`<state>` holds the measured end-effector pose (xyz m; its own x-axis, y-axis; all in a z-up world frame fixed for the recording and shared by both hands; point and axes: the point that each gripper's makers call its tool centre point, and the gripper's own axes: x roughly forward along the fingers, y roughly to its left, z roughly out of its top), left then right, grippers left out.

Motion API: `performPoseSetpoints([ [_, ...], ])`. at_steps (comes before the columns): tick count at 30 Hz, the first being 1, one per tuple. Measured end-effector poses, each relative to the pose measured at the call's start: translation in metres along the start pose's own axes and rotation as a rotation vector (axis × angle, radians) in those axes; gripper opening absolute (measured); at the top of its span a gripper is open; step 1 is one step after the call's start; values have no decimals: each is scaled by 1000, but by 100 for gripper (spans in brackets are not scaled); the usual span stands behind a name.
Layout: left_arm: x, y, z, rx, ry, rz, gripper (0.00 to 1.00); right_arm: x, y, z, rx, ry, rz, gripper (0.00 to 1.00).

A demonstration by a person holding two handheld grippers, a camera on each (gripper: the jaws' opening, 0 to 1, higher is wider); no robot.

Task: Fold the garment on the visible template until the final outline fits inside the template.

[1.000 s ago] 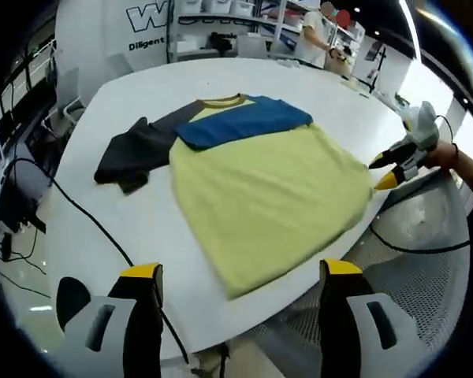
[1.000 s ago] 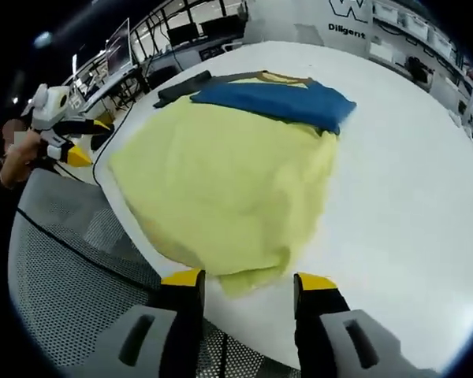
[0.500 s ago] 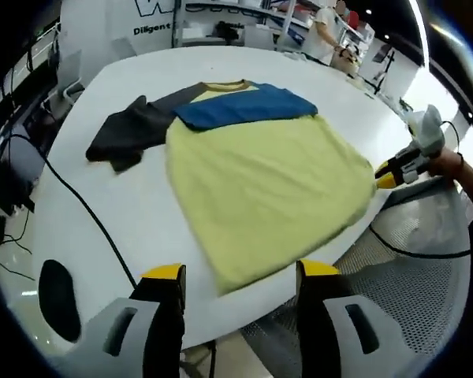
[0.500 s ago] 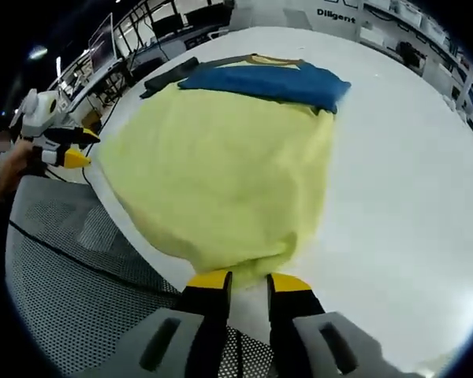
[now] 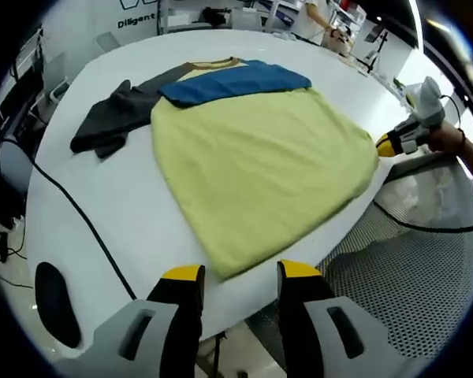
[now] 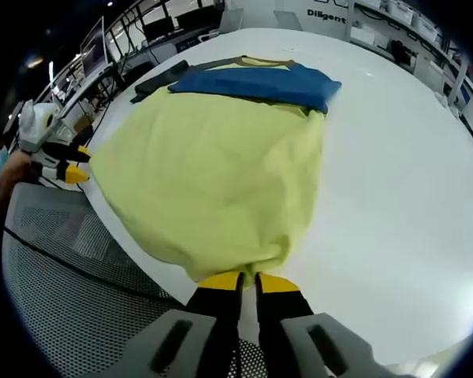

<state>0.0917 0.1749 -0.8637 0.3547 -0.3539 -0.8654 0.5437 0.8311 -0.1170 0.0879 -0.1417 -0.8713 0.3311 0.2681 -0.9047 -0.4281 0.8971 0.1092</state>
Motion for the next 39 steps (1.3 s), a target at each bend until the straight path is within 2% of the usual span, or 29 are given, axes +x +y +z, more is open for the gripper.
performPoseSetpoints([
  [2, 1, 2, 1, 16, -5, 3, 25, -1, -1, 1, 0, -1, 0, 0],
  [4, 1, 6, 2, -4, -6, 11, 16, -2, -1, 2, -2, -2, -1, 0],
  [9, -7, 7, 15, -29, -49, -9, 7, -6, -5, 1, -24, 19, -12, 0],
  [12, -12, 6, 24, -30, -60, -20, 5, -11, -9, -3, -48, 45, -22, 0],
  [13, -12, 5, 24, -29, -60, -22, 5, -15, -12, -9, -74, 88, -30, 0],
  [16, -17, 4, 31, -48, -52, -31, 5, -22, -25, -14, -147, 141, -81, 0],
  [18, -21, 4, 39, -68, -75, -37, 5, -24, -24, -12, -144, 137, -73, 0],
  [20, -21, 2, 45, -151, -97, -48, 5, -27, -26, -11, -137, 143, -67, 0],
  [21, -20, 3, 47, -166, -99, -53, 5, -26, -27, -11, -137, 146, -68, 0],
  [25, -14, 8, 49, -153, -83, -25, 5, -23, -28, -12, -153, 158, -76, 0],
  [33, -5, 18, 70, -182, -118, -13, 6, -20, -32, -9, -152, 138, -98, 0],
  [34, -3, 16, 73, -139, -114, -27, 6, -20, -33, -9, -149, 139, -98, 0],
  [35, -2, 19, 77, -121, -123, -13, 6, -20, -33, -8, -149, 137, -99, 0],
  [39, 6, 21, 91, -117, -138, -11, 6, -19, -34, -8, -149, 133, -105, 0],
])
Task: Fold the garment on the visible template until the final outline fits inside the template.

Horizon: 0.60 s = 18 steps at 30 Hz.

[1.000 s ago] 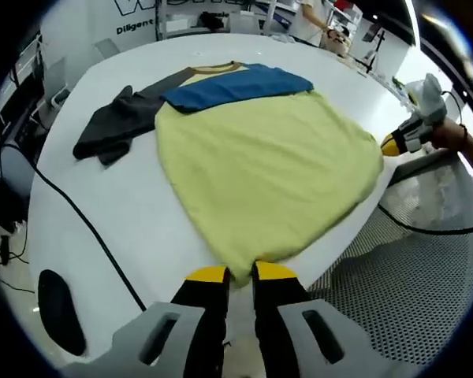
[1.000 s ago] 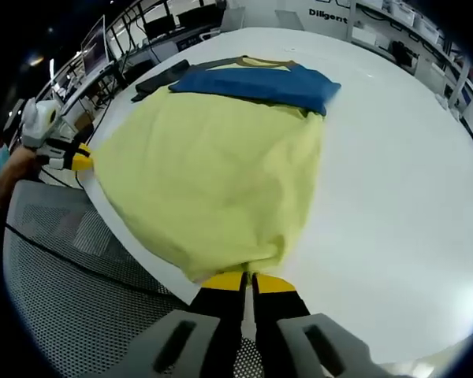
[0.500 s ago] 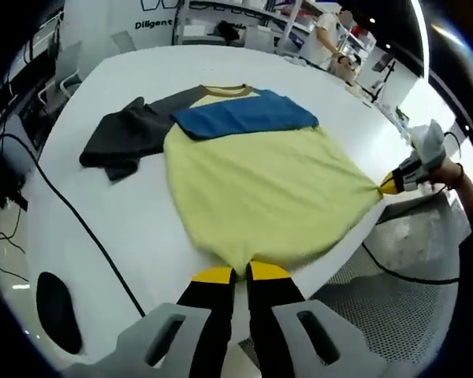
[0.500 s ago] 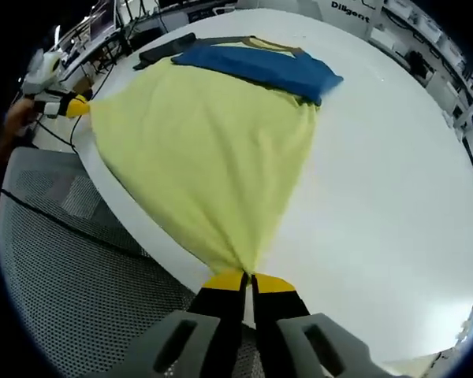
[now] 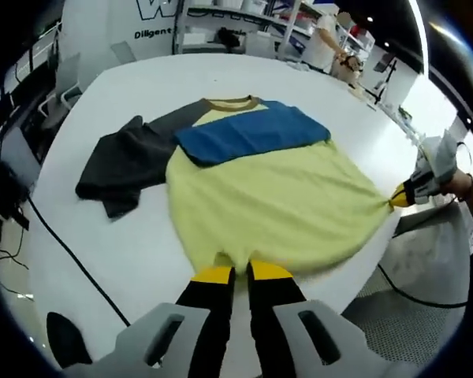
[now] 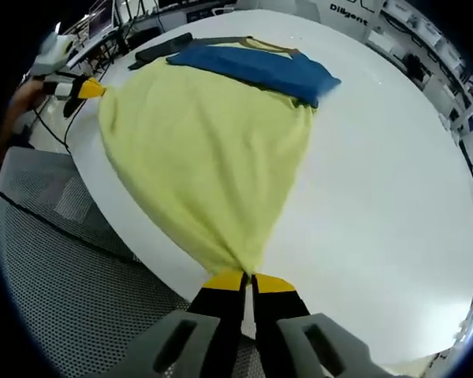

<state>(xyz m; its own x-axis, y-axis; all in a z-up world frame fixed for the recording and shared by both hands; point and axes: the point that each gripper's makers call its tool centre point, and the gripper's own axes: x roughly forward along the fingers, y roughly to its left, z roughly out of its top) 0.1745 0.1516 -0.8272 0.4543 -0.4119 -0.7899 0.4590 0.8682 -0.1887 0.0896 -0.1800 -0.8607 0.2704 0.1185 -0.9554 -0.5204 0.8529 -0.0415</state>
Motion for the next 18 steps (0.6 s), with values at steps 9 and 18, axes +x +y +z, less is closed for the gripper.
performPoseSetpoints([
  [9, 14, 0, 18, 186, -77, 8, 32, 2, 0, 0, -9, 6, -8, 0],
  [18, -5, -7, 0, 361, -96, -28, 35, 5, -1, 0, -14, 11, -16, 0],
])
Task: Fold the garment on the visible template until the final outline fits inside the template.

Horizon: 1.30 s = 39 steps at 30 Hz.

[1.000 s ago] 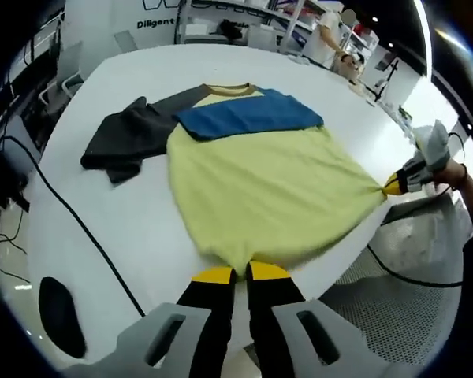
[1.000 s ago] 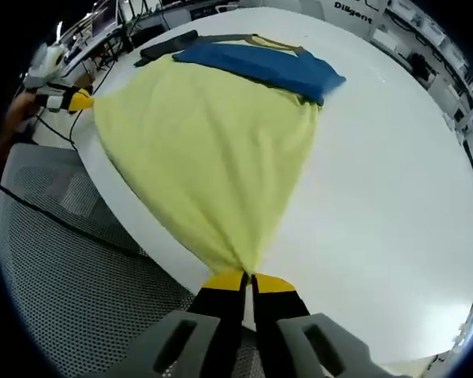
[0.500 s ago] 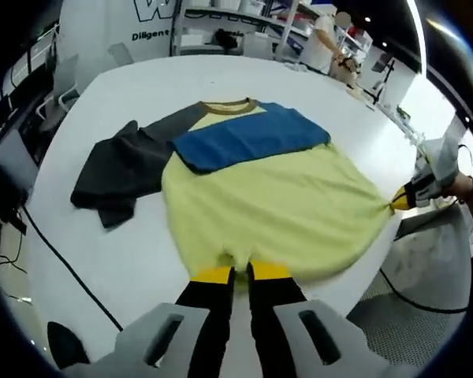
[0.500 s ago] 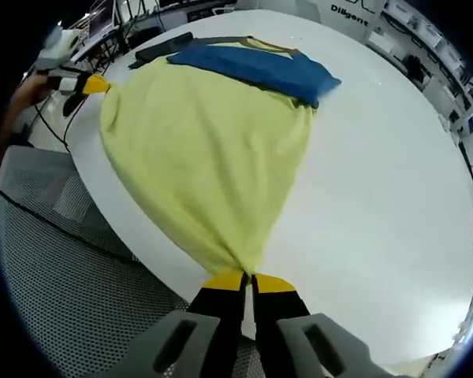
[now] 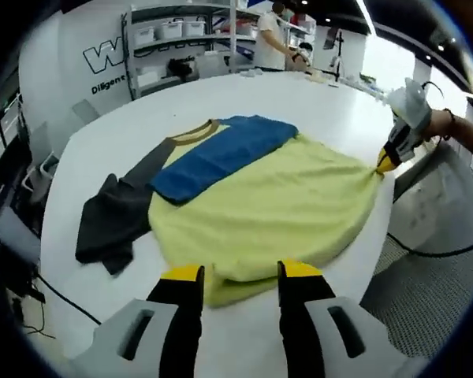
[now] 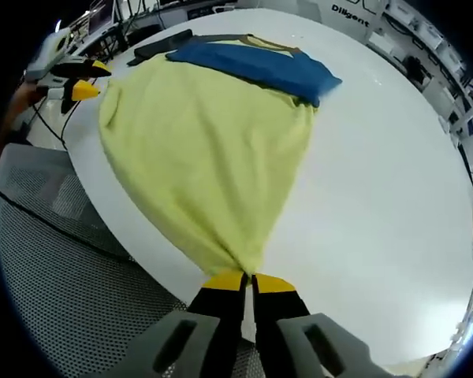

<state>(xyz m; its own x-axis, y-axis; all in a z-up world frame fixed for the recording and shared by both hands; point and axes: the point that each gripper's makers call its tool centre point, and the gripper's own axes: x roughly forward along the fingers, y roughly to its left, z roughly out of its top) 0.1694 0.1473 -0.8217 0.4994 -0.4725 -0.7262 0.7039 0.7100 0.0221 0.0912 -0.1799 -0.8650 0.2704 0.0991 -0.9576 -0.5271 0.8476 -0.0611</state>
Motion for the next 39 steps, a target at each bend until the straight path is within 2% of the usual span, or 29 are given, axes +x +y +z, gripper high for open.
performPoseSetpoints([
  [3, 2, 4, -5, 52, 14, 1, 34, 1, 0, 0, -4, 4, -1, 0],
  [6, 7, 8, -4, 103, 0, -7, 32, 1, 0, 0, -8, 6, -4, 0],
  [8, 11, 13, -7, 131, 21, 7, 31, 1, 0, 0, -4, 5, -5, 0],
  [9, 12, 13, -10, 152, 44, -1, 30, 1, -1, 0, -3, 5, -5, 0],
  [12, 16, 12, -8, 170, 30, -7, 23, 1, -1, 0, 5, 1, -3, 0],
  [20, 25, 10, 10, 147, -12, -15, 18, 3, -1, 0, 11, 5, -7, 0],
  [28, 41, 12, 12, 132, 0, -5, 18, 3, -2, 0, 14, 4, -7, 0],
  [34, 28, 15, 11, 124, -2, 21, 20, 4, -2, 0, 28, 0, 0, 0],
  [39, 23, 15, 4, 105, 2, 9, 19, 4, -2, 0, 31, -1, 0, 0],
])
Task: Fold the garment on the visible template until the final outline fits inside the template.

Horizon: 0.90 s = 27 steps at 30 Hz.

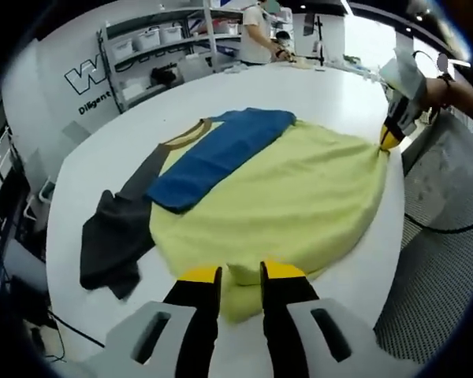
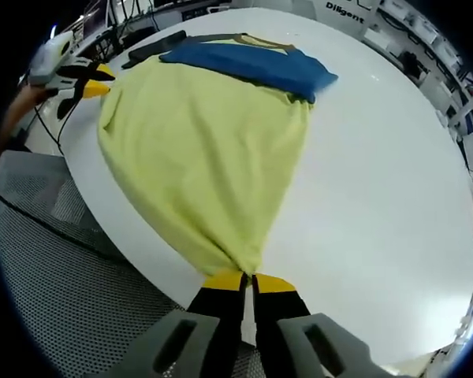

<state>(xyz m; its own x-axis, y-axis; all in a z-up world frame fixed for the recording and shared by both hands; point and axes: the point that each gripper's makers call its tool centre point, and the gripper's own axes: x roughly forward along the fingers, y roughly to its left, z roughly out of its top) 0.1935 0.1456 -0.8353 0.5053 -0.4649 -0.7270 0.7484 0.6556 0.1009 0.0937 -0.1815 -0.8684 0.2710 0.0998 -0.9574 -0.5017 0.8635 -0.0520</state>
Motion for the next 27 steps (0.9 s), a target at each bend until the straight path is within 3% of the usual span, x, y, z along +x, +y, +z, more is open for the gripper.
performPoseSetpoints([
  [11, 13, -6, -5, -37, -12, -69, 14, 1, 0, 0, -6, 5, 0, 0],
  [14, 17, -8, -7, -78, -16, -85, 12, 1, -1, 0, 0, 2, 3, 0],
  [20, 22, -9, -7, -145, -3, -83, 5, 1, -1, 0, 8, -1, 9, 0],
  [27, 6, -8, -9, -253, 35, -52, 4, -2, 1, -1, -5, 7, 20, 0],
])
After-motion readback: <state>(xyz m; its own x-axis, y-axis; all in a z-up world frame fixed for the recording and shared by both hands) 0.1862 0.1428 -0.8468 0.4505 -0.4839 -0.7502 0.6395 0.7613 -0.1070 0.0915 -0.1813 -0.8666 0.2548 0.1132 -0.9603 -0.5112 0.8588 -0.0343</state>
